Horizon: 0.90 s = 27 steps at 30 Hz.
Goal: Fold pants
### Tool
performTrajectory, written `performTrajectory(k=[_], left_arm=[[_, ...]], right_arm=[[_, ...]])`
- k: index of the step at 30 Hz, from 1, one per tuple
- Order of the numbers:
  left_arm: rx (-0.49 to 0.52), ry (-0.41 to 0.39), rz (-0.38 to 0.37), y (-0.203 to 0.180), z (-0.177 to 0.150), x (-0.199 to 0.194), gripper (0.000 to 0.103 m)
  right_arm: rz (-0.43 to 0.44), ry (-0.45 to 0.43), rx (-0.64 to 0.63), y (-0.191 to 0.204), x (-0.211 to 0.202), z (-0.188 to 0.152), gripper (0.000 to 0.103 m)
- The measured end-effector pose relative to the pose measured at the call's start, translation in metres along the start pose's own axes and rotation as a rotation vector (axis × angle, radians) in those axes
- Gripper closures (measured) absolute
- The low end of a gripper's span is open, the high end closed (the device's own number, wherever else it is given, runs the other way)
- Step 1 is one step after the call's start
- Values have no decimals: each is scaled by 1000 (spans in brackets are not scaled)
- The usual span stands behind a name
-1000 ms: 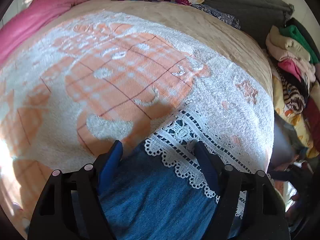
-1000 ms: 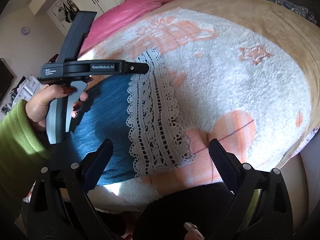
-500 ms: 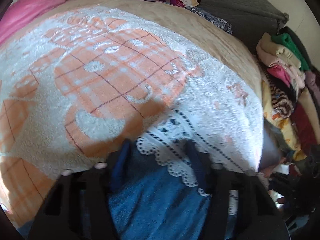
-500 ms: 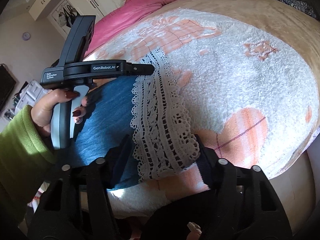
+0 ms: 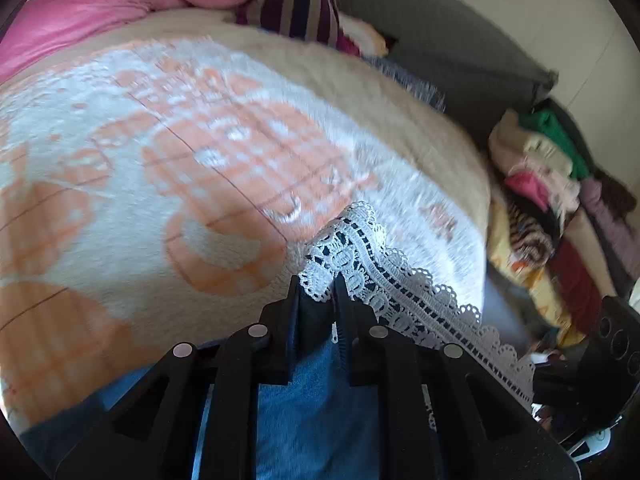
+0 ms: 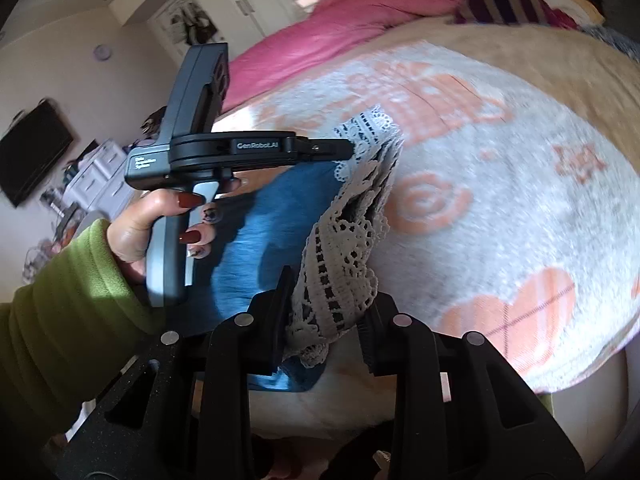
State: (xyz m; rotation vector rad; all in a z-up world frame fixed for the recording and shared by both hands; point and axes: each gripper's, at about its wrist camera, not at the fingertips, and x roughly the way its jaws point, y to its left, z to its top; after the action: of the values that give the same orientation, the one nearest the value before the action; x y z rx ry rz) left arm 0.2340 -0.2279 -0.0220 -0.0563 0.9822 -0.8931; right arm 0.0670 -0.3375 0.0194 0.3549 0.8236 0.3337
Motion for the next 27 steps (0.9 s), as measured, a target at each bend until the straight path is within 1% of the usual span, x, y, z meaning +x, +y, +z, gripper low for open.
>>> performTrajectory(k=[3,8,10,11,12,13,14,15,16,17,19,21,22,23,25,26,27], left_arm=[[-11,-59,-5,5,-6,-32,88],[-47,-118,9,25,-24,-78,88],[-77,-129,34,38,-37,-94,88],[-107,-129,61,48,-46,-100,86],[-139,-127,86,57,-54,-106,85],[-174,-131,109,66,-63,-111,84],[-202,-136,123,73,-69,-114,80],[-260,-144,146,85,-80,-122,78],[-306,-152,157,93,-89,-129,72],[-348,-172,158,100,-98,-138,62],[-439,-233,130,112,-120,-161,54],[-507,-286,66,120,-138,-178,53],[-532,-301,30,123,-144,-182,50],[-561,-311,-23,126,-151,-185,44],[-603,-308,-86,130,-157,-183,36],[-612,-300,-87,131,-158,-180,36],[-611,-282,-65,131,-156,-175,36]], right_arm=[[27,-9,-61,25,-3,4,81],[90,4,-176,72,7,9,81],[115,26,-227,94,19,8,81],[125,38,-249,103,26,6,81],[131,57,-280,113,36,2,81],[118,83,-311,122,47,-3,81],[113,103,-333,127,57,-7,81],[102,129,-373,137,68,-16,81],[86,147,-405,142,75,-24,81],[73,160,-438,149,79,-31,80],[56,161,-514,162,84,-47,80],[24,143,-617,177,84,-60,78],[12,139,-654,183,84,-65,78],[3,139,-686,188,85,-70,78],[-19,135,-734,196,85,-80,75],[-27,131,-757,200,85,-84,74],[-35,128,-772,201,85,-87,71]])
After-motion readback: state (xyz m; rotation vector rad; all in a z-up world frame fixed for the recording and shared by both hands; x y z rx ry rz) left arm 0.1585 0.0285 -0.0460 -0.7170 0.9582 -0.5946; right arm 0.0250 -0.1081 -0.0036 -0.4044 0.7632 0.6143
